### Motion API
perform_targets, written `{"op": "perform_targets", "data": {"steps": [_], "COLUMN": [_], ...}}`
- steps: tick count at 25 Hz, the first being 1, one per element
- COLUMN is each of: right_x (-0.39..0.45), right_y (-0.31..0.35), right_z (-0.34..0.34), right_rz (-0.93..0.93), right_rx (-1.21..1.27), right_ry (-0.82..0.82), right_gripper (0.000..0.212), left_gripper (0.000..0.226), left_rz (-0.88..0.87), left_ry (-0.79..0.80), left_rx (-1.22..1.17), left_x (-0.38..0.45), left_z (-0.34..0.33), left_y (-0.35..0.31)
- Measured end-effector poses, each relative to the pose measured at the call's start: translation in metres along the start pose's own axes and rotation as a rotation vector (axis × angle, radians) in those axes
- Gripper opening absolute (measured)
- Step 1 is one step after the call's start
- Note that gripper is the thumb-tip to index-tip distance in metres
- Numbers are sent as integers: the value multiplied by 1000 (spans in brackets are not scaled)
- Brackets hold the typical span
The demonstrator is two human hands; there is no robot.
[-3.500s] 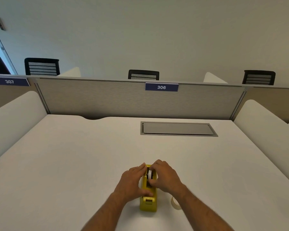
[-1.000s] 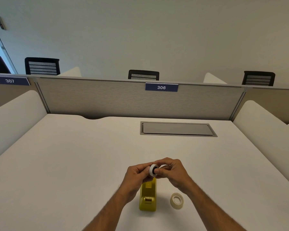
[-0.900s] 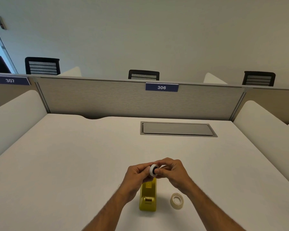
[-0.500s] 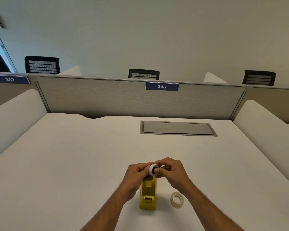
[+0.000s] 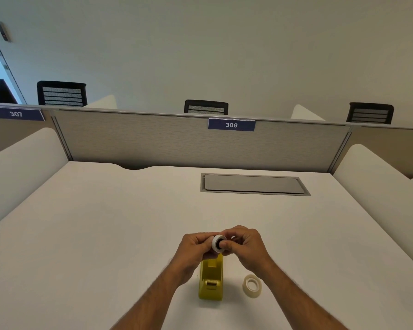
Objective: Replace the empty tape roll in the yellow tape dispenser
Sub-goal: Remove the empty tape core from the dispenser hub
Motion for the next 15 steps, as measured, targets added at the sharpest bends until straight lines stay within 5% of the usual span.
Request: {"op": "perform_targets", "data": {"steps": [15], "right_x": [1], "right_y": [-8], "right_z": [6], "right_rz": [-67], "right_rx": [94], "right_ry": [-58], "right_gripper": [20], "left_gripper": [42], "left_rz": [-169], "left_ry": [-130], "left_rx": [152], "left_x": [1], "left_z": [-11], "left_y": [-3]}}
Point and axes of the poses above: each hand's wrist, its own x-axis towards the middle knuckle, its own z-axis out of the back of the hand, y = z × x, the point moved 6 cm from there along x, towards the middle knuckle, and after that the axes turned 8 degrees about -y, right-handed, at the moved point
